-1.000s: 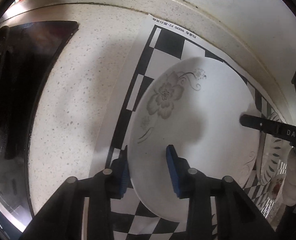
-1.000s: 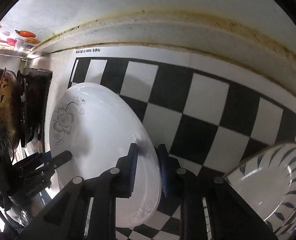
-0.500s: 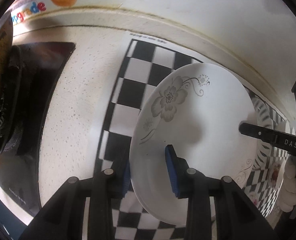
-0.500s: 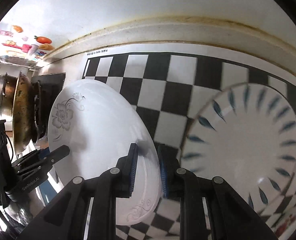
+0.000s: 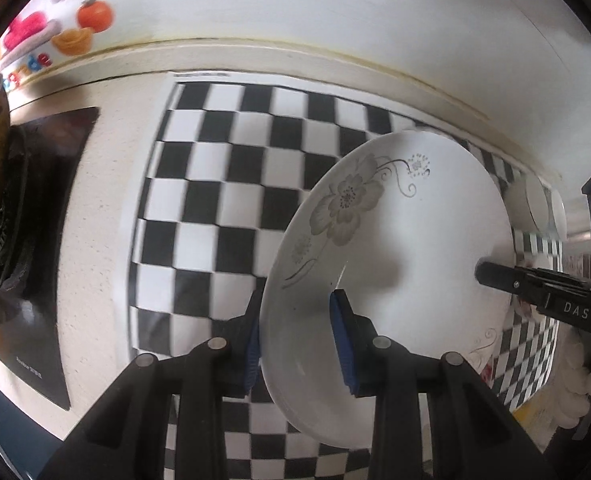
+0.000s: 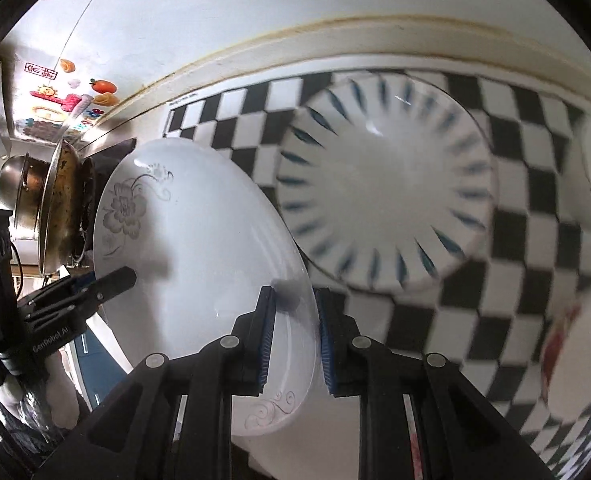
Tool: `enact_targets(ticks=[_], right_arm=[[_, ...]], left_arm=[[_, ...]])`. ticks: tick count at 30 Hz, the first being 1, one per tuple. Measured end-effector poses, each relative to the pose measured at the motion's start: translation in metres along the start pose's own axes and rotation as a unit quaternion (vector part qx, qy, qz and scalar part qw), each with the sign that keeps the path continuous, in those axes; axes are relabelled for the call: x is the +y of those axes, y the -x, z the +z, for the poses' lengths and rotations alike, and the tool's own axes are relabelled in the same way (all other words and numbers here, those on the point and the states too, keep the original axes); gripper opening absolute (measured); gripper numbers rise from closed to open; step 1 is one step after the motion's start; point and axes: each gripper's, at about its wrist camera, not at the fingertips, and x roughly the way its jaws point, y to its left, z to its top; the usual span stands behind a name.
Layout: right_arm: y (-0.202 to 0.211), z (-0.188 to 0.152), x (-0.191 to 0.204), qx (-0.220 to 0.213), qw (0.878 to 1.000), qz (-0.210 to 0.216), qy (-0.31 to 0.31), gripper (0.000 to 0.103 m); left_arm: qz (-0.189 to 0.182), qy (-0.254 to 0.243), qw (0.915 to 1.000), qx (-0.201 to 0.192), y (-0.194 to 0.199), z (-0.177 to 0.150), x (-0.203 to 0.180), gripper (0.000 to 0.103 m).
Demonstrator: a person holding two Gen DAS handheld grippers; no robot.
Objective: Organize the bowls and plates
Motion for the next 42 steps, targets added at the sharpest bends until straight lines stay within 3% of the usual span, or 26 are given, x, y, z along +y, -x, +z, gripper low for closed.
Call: enact_targets(ticks=[9,20,32,42], right_arm=[[0.005,-0.077,-0.049,0.007,0.999,0.001,-0.050,0.023],[-0.002,-0.135,-0.086,0.015,0.997,0.003,-0.076,0.023],[-0.020,-0.160,-0.102,0.042,0.995,-0.016,-0.086,0.023],[-0.024,-0.157,-0.099,0.051,0.994,-0.021,-0.093,0.022]], left_arm=[[-0.010,-0.042,0.9982,0.041,-0.023,-0.043,-0.048,0.029],[-0.001,-0.066,0.9941,0.086,-0.054,-0.081,-0.081,0.030],[0.027,-0.093,0.9892,0.109,-0.072,-0.097,-0.099,0.031],[0.058,-0.109,0.9849,0.121,-0.085,-0.101,-0.108,0.032]])
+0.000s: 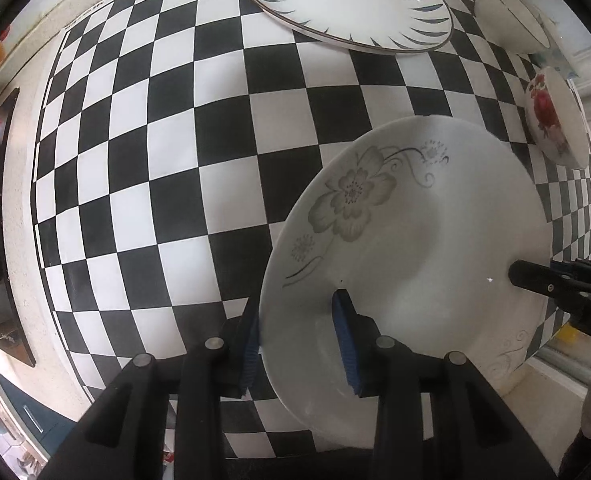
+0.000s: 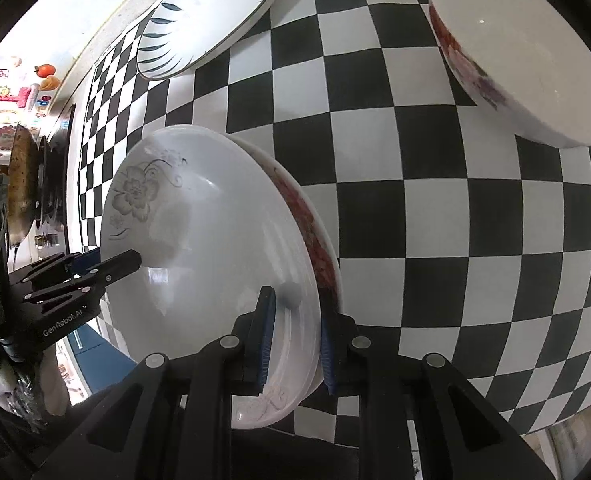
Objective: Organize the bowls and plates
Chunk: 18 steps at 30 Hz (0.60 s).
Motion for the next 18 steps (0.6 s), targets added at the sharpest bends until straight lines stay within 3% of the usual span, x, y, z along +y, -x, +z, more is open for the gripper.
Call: enact_targets(ticks=[8,14,18], right_arm=[[-0.005,0.008,0.021,0.020,0.999,-0.044,-0.004,0.025],[-0.007,0.012,0.048,0.032,0.993,-0.109,0.018,0.031],[-0.007,0.012,0.054,0.031,0.993,-0.115,0.017,0.031]], left_arm=[[0.036,-0.011,0.9993,-0.001,0.001,0.003,-0.015,0.032],[0.046,-0.018,0.9988,0.002,-0.001,0.002,-0.029,0.032],[0.045,-0.018,0.9988,0.003,0.000,-0.004,-0.041,0.032]])
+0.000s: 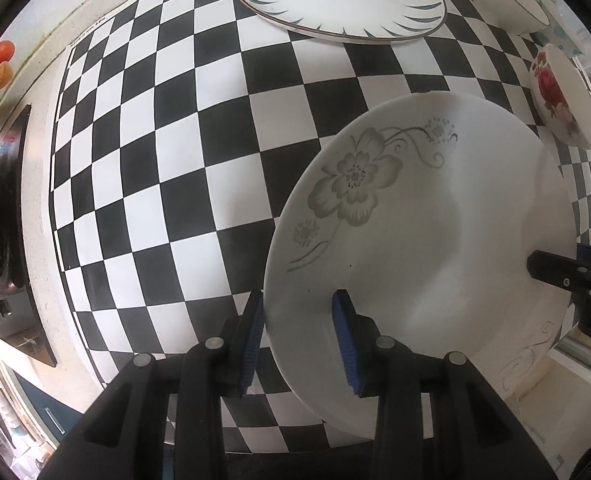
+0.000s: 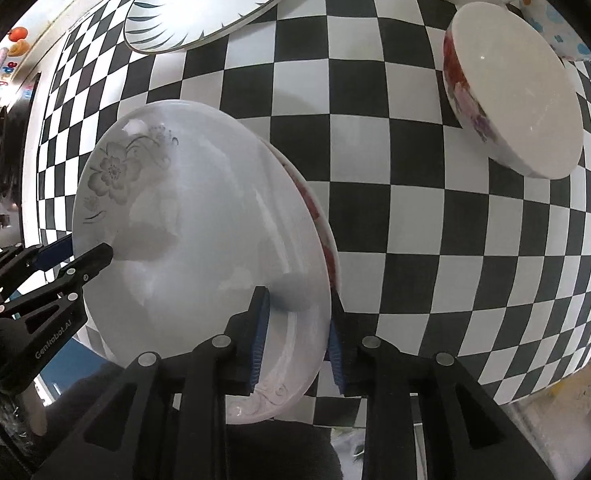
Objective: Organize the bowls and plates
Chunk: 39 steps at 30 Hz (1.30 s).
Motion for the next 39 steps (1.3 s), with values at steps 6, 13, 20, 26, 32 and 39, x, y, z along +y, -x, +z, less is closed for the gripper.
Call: enact_targets(ticks=[6,13,20,26,32,39], right_arm=[[-0.004,-0.002,0.008,0.016,1.000,-0.003,-0.012,0.031],[-0.009,-0.001,0.003,0.026,0.998,0.034,-0.038,0.031],[-0.018,-0.010,-0.011,0.043,0.994,0.075,-0.072,0.031],[-0.021,-0.013,-0.021,0.051,0.993,0.071,-0.076,0.031],[-0.018,-0.015,-0.013,0.051,0.996,0.055,-0.057,0.031],[0.029,0.002,0.002,-0.016,0.998,0.048,-0.028,0.041]], left_arm=[[-0.002,-0.004,1.0000,0.001,-0.003,-0.022,0.004,0.032],[-0.015,0.000,0.9999,0.001,-0.001,-0.030,0.015,0.032],[-0.025,0.000,0.9997,0.005,-0.001,-0.031,0.032,0.032],[-0.029,-0.004,0.9996,0.005,0.000,-0.034,0.030,0.032],[-0.035,0.003,0.9994,-0.007,0.014,-0.036,0.032,0.032],[-0.037,0.044,0.9954,-0.077,0.064,-0.010,0.057,0.032]])
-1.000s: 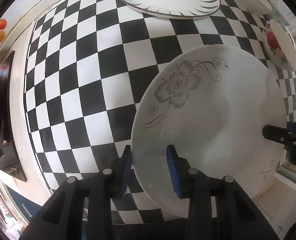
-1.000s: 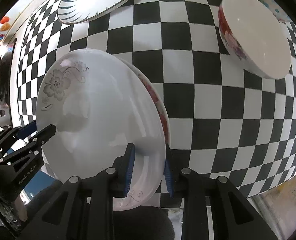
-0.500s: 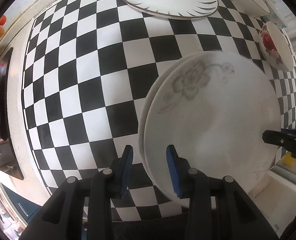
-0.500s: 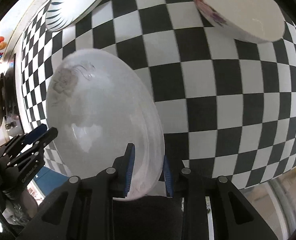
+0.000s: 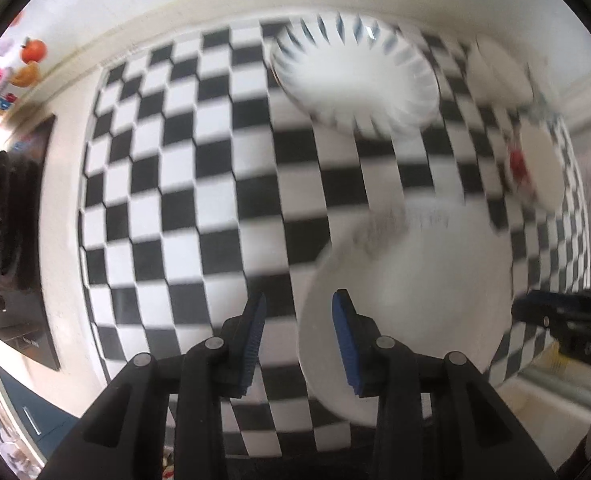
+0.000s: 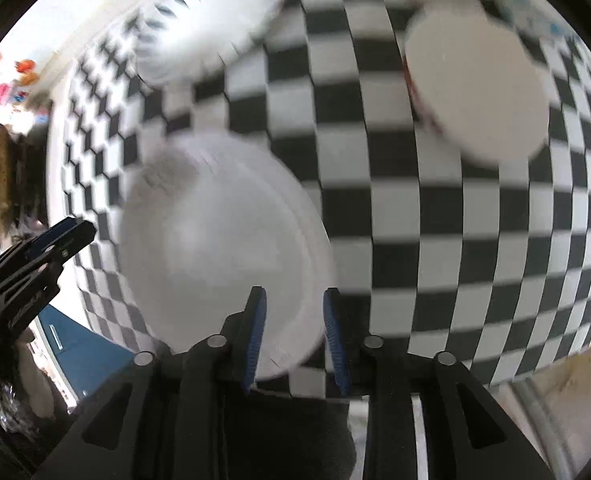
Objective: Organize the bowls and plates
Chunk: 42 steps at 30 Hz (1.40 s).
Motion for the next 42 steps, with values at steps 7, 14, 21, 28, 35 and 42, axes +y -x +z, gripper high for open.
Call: enact_targets(ticks=[7,14,21,28,35,42], right_arm=[[0.034,0.057,0.015,-0.096,0.995,0.028,0.010,0.069],[0.018,0.134,0.009,-0.107,0.993,0.038,-0.036,0.069],[-0.018,0.201,-0.003,-0.086,0.993,0.041,-0.076,0.068],[-0.038,0.227,-0.017,-0.075,0.991,0.044,-0.104,0.058],[-0.045,0.236,-0.017,-0.064,0.992,0.043,-0.104,0.018],[-0.038,0.220,-0.008,-0.072,0.993,0.039,-0.083,0.015]], left_arm=[[0.007,0.027,0.9989,-0.037,0.011,0.064,0.019,0.032],[-0.012,0.054,0.9983,-0.020,-0.025,0.127,0.040,0.032],[-0.055,0.057,0.9967,0.018,-0.073,0.180,0.049,0.032],[-0.069,0.024,0.9965,0.040,-0.099,0.207,0.040,0.032],[-0.070,0.009,0.9968,0.036,-0.103,0.214,0.028,0.020],[-0.058,0.005,0.9980,0.026,-0.088,0.200,0.022,0.020]])
